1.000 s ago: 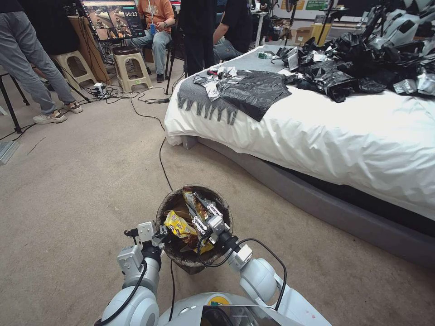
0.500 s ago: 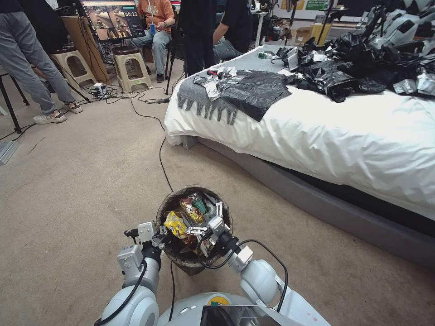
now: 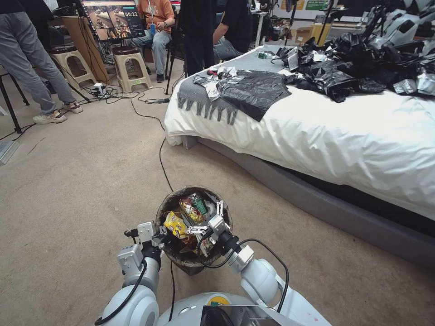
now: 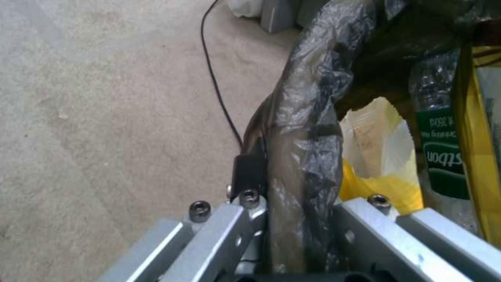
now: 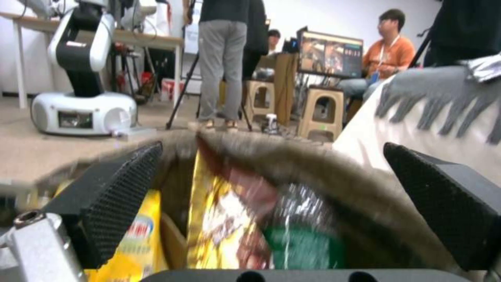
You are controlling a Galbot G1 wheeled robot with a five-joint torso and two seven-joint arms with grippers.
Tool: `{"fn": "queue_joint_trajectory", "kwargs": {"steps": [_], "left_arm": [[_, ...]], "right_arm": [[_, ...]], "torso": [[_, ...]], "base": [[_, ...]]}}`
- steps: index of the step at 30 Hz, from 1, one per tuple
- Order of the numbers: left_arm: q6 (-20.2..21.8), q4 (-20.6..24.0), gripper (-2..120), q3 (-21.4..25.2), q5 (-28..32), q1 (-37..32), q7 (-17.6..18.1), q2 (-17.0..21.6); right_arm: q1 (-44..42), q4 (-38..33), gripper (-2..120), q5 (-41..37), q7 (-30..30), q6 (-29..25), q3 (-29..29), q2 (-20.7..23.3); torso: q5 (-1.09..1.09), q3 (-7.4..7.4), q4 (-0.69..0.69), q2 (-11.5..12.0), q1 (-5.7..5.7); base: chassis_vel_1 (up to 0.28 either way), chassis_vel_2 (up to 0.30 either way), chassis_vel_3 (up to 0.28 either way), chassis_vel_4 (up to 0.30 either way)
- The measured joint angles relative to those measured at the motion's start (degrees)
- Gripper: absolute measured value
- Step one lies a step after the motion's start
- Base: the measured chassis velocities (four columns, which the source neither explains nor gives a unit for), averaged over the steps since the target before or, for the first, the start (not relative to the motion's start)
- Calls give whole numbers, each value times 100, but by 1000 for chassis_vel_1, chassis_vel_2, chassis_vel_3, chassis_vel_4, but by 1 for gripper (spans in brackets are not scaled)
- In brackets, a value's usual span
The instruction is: Pick up the trash bin, then pick up the garbage from the floor and place it into the trash bin.
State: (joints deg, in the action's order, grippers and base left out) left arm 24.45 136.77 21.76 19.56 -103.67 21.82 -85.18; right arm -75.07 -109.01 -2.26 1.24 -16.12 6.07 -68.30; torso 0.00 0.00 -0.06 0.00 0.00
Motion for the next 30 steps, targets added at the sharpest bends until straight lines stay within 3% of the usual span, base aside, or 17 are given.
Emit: {"fn": "queue_joint_trajectory", "kwargs": {"steps": [12, 20, 30], "left_arm": [[2, -109, 0, 49, 35, 42, 5, -10], [-261, -246, 0, 167, -80, 65, -153, 5], [-368, -237, 0, 171, -87, 25, -189, 40]], "right_arm": [[-84, -421, 100, 5, -7, 2, -162, -38], [-565, -1376, 100, 157, -891, 230, -600, -464], [-1178, -1387, 100, 469, -1522, 244, -1134, -783]], "torso": [[0, 0, 0, 0, 0], [0, 0, 0, 0, 0], [0, 0, 1, 0, 0]], "base": [[0, 0, 0, 0], [0, 0, 0, 0], [0, 0, 0, 0]]}}
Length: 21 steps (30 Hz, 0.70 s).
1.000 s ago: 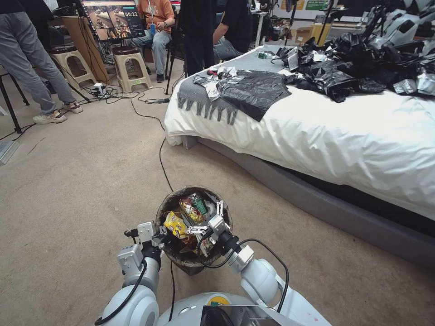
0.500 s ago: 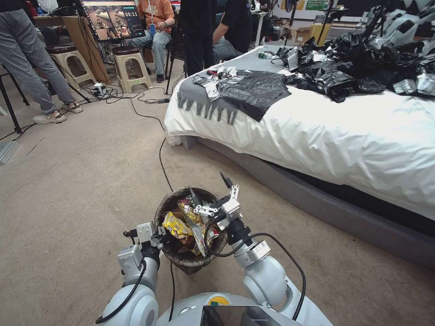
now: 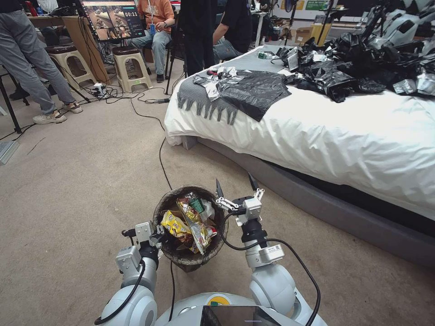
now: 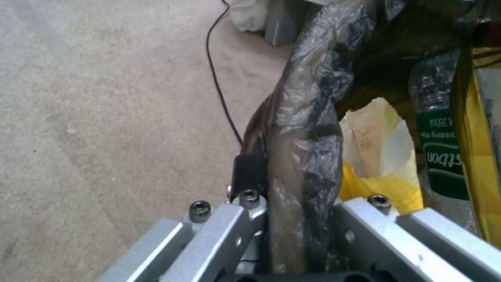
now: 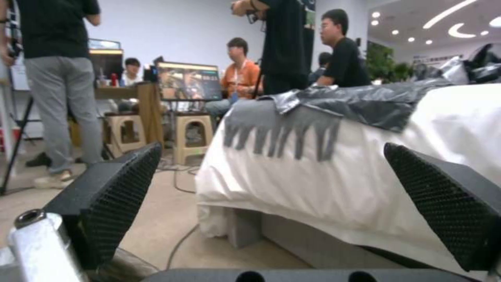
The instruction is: Pick up the trash bin, then pick up the garbage from the floor and place it into the trash bin.
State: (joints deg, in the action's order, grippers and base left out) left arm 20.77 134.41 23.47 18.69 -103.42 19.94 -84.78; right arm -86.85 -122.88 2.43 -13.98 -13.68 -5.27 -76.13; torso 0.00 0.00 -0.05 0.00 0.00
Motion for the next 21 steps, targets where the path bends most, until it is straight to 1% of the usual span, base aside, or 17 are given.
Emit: {"fn": "queue_joint_trajectory", "kwargs": {"steps": [8, 21], "left_arm": [[-4, 61, 0, 7, 44, -26, 6, 18], [15, 109, 0, 23, 51, -25, -13, 18]], "right_arm": [[-87, 104, 100, 46, 34, -123, -306, -85], [-56, 265, 100, 27, 54, -168, -353, -165]], "torso": [[0, 0, -1, 0, 0], [0, 0, 0, 0, 0]], "base": [[0, 0, 0, 0], [0, 0, 0, 0]]}}
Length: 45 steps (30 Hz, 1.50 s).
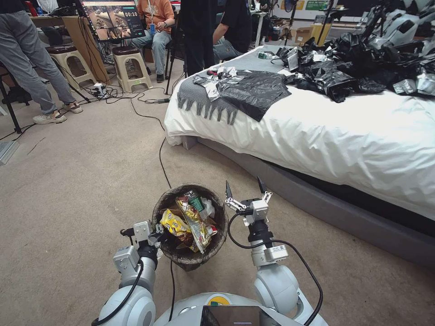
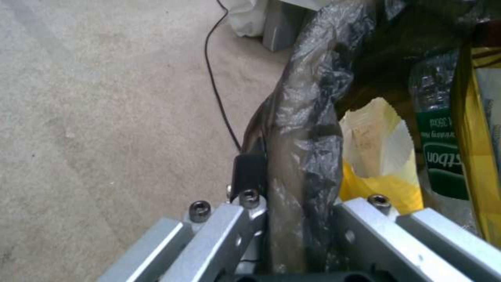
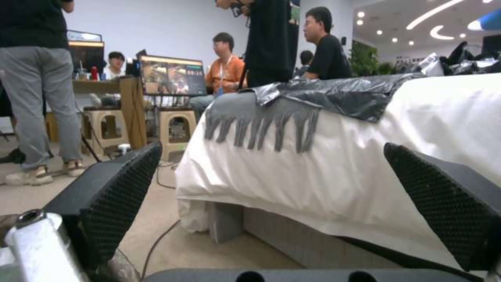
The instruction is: Pick up the trash bin, then pick up the garbage from the floor and place it into the trash bin.
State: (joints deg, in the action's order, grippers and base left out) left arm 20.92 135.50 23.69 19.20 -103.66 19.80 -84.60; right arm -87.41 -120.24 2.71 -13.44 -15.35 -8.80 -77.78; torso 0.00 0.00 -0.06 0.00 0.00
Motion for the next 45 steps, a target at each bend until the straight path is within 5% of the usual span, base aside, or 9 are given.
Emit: {"fn": "queue_joint_trajectory", "kwargs": {"steps": [45], "left_arm": [[-67, 42, 0, 58, 7, 28, -53, -32]], "right_arm": [[9, 168, 100, 6, 42, -68, -127, -83]], "torso": [[0, 0, 0, 0, 0]], "base": [[40, 38, 38, 40]]}}
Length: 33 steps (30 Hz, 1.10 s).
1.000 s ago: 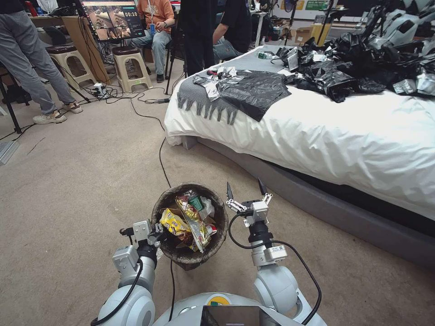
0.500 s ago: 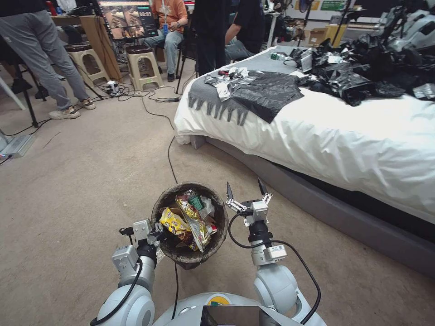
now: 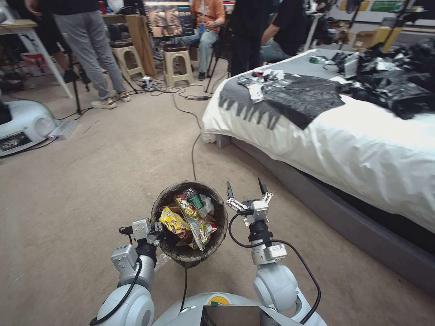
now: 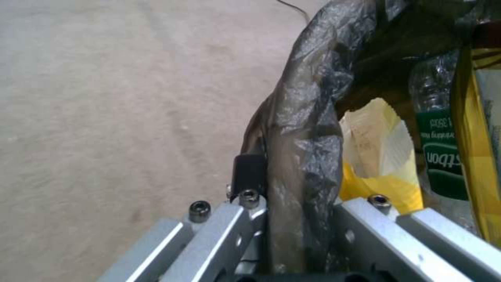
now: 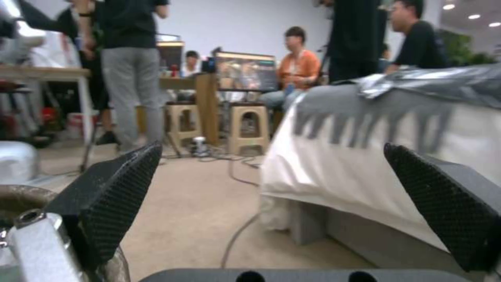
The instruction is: Pick up the trash bin, then pick up the garbage from the floor and place it into the trash bin.
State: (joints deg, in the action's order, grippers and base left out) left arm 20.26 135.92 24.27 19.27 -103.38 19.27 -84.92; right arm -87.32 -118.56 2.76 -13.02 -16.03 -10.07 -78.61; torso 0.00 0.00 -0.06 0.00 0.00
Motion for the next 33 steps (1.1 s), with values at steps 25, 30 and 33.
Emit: {"fn": "queue_joint_trajectory", "kwargs": {"steps": [25, 30, 33], "left_arm": [[-34, -15, 0, -5, -20, 32, 0, 5], [-183, -72, 0, -9, -58, 57, -14, 5], [-199, -75, 0, -9, -65, 58, -18, 4]], "right_arm": [[-20, -26, 100, -6, 25, -1, -38, -8], [-22, -29, 100, 0, 31, -6, -29, -20], [-21, -29, 100, 2, 33, -8, -18, -23]], "torso": [[0, 0, 0, 0, 0], [0, 0, -1, 0, 0], [0, 0, -2, 0, -1]], "base": [[122, 130, 125, 123], [124, 109, 119, 119], [106, 85, 98, 106]]}}
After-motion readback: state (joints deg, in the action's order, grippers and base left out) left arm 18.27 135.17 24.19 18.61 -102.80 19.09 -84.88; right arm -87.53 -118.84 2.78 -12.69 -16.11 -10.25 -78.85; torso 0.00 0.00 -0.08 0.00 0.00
